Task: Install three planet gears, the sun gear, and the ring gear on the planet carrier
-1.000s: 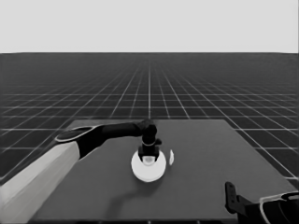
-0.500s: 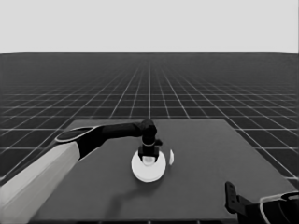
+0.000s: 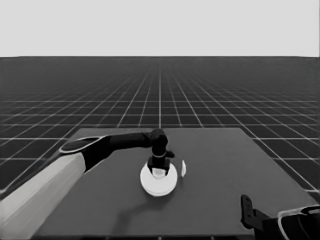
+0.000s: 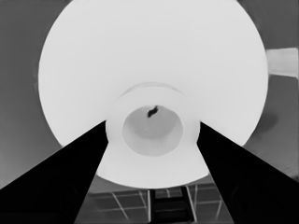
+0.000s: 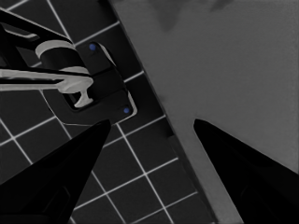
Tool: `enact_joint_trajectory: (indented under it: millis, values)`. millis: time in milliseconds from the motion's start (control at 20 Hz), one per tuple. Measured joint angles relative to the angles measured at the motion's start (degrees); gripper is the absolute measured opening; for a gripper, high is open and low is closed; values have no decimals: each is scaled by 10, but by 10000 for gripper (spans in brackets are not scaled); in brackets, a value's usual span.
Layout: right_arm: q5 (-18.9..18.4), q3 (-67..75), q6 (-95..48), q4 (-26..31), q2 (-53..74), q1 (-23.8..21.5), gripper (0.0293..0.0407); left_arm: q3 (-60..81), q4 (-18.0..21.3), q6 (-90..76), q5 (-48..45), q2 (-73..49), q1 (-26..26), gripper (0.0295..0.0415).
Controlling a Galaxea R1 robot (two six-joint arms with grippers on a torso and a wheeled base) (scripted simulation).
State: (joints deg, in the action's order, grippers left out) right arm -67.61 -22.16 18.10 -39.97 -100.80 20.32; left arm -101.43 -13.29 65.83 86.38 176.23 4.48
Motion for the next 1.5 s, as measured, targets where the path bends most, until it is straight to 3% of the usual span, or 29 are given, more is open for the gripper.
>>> enact_joint_trajectory:
  millis: [1500]
  values:
    - [0,0,0,0,0,0,385,0,0,-150,0,0,1,348]
